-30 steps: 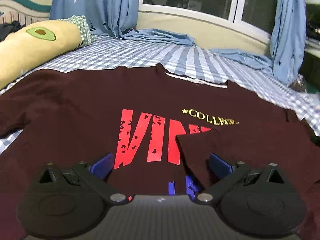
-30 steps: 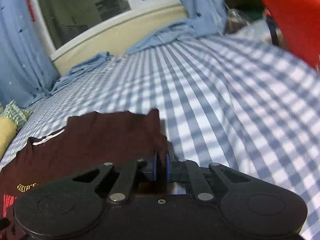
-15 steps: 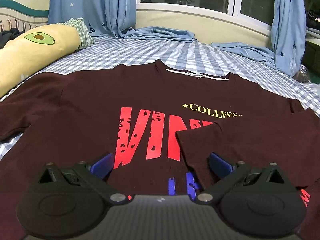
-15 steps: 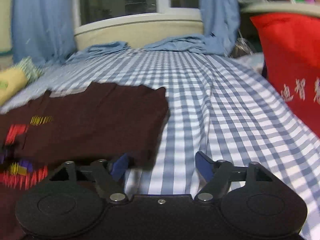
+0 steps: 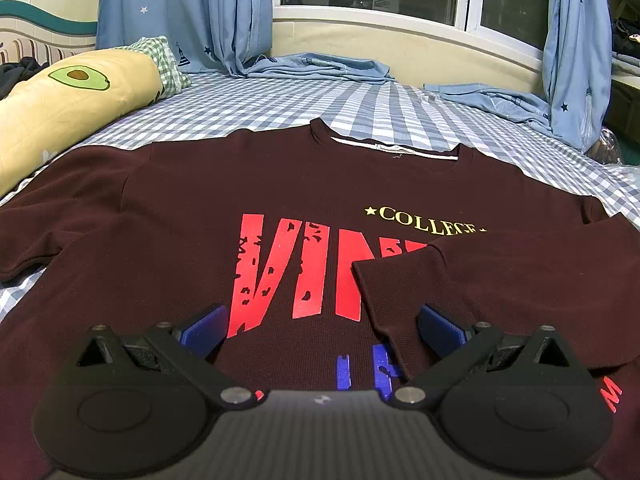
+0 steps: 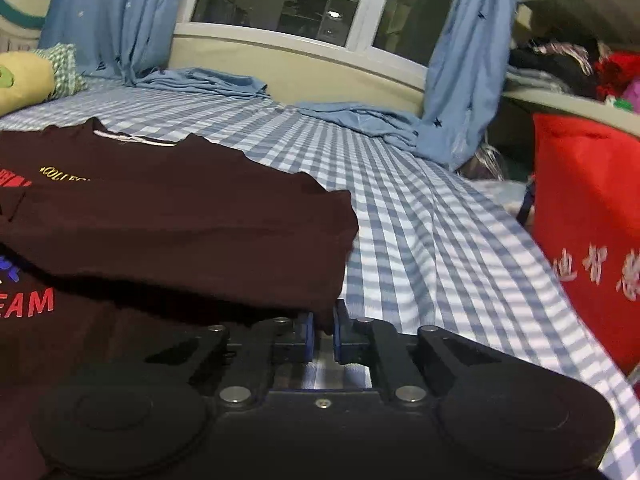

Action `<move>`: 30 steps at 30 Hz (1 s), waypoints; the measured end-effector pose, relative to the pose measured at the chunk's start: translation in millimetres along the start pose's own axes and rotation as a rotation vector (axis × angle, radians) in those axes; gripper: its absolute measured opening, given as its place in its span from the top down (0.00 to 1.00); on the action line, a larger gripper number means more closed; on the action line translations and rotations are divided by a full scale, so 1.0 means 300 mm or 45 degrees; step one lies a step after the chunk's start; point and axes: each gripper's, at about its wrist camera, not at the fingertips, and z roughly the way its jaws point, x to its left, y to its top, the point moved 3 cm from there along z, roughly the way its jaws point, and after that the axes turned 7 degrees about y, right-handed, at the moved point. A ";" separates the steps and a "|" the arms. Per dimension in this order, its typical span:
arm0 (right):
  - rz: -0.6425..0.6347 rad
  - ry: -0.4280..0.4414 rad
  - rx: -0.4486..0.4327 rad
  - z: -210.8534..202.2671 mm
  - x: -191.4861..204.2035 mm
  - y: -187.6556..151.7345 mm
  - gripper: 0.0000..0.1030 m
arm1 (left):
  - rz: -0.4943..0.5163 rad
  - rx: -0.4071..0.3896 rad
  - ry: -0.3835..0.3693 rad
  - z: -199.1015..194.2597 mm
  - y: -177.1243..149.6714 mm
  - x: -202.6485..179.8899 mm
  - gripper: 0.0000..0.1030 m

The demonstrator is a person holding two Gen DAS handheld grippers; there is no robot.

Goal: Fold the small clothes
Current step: 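Open the right tool and release the folded sleeve, then move the left tool to the other sleeve cuff and close on it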

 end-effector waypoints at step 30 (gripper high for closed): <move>0.151 0.533 -0.150 -0.678 0.421 0.009 0.01 | -0.704 0.009 0.499 -0.534 -0.171 1.255 0.01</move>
